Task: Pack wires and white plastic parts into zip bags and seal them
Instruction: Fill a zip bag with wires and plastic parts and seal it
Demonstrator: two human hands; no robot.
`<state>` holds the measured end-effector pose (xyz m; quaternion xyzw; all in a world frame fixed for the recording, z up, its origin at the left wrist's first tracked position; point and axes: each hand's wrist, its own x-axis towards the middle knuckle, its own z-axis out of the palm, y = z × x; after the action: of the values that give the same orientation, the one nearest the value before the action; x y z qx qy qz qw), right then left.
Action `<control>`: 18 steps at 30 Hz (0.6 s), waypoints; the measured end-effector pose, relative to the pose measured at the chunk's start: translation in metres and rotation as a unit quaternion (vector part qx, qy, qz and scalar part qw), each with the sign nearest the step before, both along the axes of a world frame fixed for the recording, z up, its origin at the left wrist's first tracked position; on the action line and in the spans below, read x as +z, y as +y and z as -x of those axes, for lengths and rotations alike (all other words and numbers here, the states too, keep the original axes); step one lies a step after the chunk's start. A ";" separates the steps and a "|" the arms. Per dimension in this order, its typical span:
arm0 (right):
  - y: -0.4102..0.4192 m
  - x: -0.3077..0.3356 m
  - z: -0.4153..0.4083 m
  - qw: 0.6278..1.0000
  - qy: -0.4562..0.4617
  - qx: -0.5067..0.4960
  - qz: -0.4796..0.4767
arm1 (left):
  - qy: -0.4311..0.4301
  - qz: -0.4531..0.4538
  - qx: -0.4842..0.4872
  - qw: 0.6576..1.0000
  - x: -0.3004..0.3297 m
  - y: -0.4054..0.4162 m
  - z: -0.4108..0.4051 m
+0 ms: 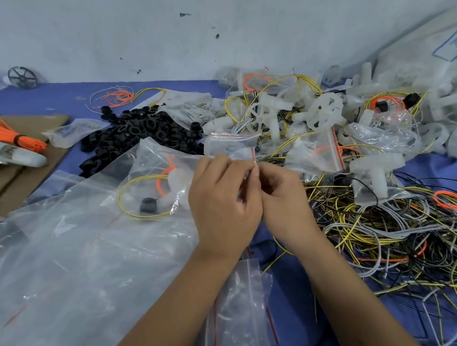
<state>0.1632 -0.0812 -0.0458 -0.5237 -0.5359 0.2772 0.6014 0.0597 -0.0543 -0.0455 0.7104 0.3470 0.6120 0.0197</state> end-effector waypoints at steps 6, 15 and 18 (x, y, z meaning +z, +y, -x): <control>-0.003 0.003 0.005 0.996 0.041 0.071 0.018 | -0.011 -0.020 -0.050 0.998 -0.001 -0.003 -0.003; 0.001 0.002 0.011 0.996 -0.044 -0.056 0.057 | -0.020 0.016 -0.108 0.994 -0.001 -0.010 -0.006; 0.002 0.003 0.013 0.997 -0.049 -0.046 0.041 | -0.022 0.014 -0.110 0.994 -0.001 -0.010 -0.006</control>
<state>0.1500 -0.0794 -0.0430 -0.5849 -0.5285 0.2453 0.5643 0.0659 -0.0645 -0.0466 0.7304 0.2750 0.6164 0.1043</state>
